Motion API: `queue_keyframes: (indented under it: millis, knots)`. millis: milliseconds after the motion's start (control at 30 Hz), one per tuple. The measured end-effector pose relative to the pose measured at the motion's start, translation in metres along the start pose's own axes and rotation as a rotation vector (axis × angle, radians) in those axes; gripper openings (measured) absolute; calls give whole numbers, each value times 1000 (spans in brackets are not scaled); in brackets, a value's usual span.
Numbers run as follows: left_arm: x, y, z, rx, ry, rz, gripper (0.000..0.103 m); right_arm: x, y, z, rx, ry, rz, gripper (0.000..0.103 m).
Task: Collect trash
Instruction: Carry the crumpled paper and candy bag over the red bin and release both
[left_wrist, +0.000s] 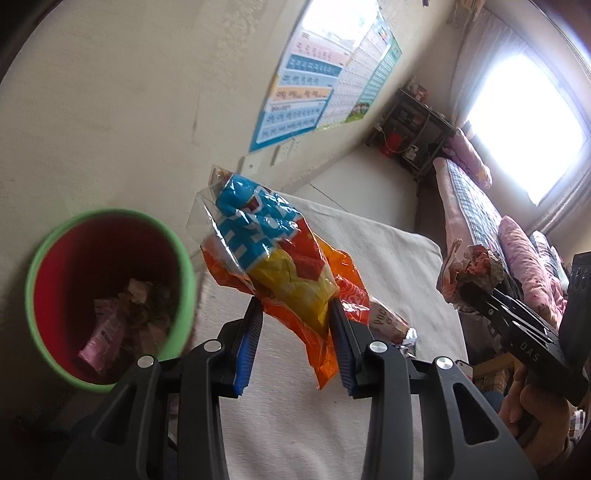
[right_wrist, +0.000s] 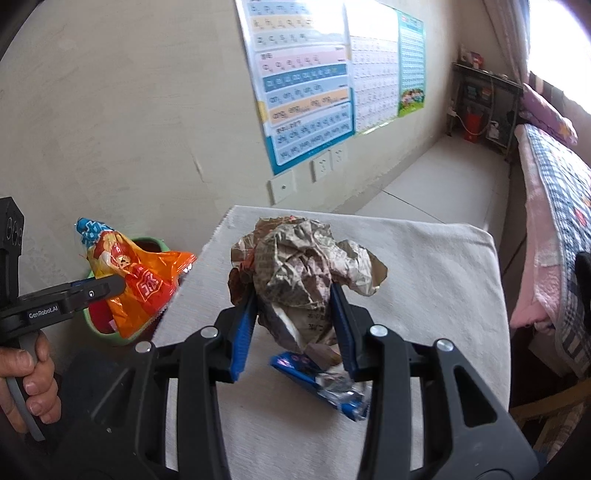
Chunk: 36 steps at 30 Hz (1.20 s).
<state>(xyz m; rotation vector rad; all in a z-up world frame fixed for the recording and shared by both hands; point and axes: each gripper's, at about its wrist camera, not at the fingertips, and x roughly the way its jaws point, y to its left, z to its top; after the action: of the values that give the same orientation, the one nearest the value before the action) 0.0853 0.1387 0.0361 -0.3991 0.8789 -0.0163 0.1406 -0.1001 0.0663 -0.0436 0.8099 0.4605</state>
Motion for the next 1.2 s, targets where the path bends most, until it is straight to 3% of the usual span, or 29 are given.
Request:
queue_keyframes:
  millis: [700,1200]
  knots:
    - [-75,142,3,-168,-88,192,35,45,156,27,-191,25,215,39]
    - [-80,190,10,-197,-98,246,35,83,223,35,-260,78,293,39]
